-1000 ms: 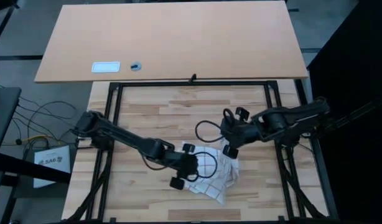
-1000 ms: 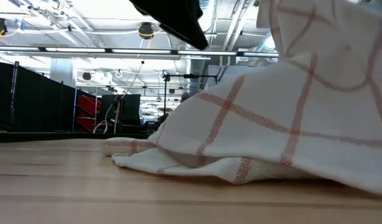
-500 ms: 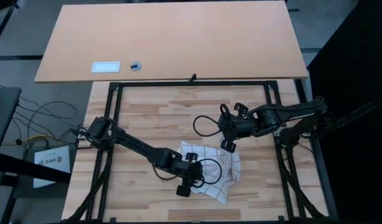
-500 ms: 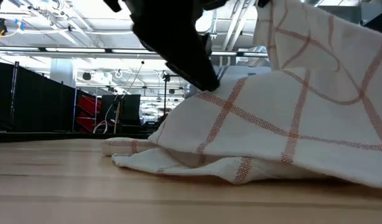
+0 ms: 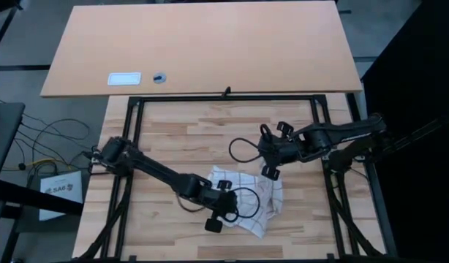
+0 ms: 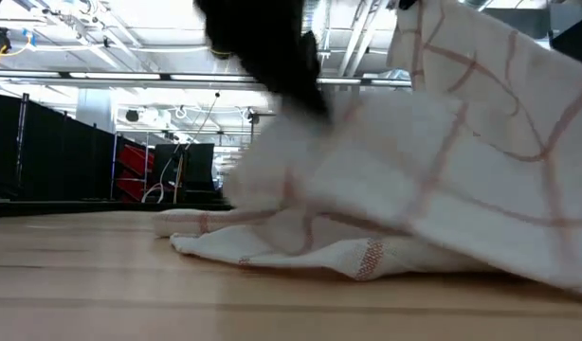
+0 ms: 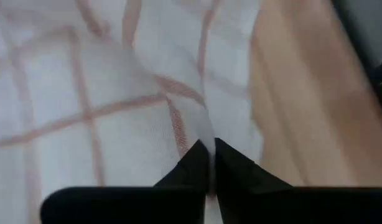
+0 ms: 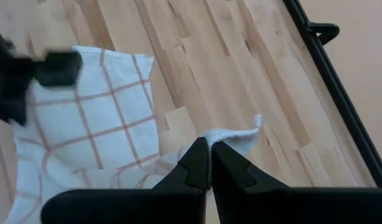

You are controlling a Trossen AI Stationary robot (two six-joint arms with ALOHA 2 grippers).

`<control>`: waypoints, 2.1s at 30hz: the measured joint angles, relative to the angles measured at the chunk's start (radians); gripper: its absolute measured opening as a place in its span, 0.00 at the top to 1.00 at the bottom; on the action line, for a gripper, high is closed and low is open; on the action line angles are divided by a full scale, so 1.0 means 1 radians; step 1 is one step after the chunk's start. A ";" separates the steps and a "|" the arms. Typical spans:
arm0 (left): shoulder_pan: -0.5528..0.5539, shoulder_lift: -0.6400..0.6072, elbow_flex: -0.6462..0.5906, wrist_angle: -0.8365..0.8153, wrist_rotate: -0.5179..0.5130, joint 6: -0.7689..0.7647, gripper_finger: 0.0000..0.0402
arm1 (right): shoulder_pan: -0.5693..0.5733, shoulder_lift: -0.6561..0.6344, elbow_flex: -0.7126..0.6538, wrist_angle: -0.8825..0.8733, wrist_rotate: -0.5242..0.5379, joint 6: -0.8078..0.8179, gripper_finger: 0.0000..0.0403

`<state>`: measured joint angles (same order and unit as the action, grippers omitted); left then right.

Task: Roll towel
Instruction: Prepare the white patterned towel

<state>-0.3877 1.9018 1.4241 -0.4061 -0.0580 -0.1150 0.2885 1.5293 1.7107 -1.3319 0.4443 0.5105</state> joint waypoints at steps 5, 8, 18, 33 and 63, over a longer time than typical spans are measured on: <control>0.001 -0.206 0.026 -0.172 -0.049 -0.043 1.00 | 0.069 -0.034 0.000 -0.004 0.003 0.036 1.00; 0.001 -0.326 0.026 -0.269 -0.065 -0.120 1.00 | 0.122 -0.041 0.000 -0.004 0.006 0.044 1.00; -0.130 -0.544 0.027 -0.366 -0.240 -0.352 1.00 | 0.320 -0.036 0.000 -0.010 0.074 0.205 1.00; 0.302 -0.750 -0.203 -0.413 -0.276 -0.101 1.00 | -0.143 -0.037 -0.214 0.282 -0.065 -0.094 1.00; 0.986 -0.709 -0.583 -0.213 0.571 0.186 0.65 | -0.775 -0.010 -0.558 0.871 -0.855 -0.338 0.63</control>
<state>0.5983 1.1930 0.8408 -0.6193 0.5127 0.0708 -0.4860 1.5192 1.1526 -0.4609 -0.4107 0.1728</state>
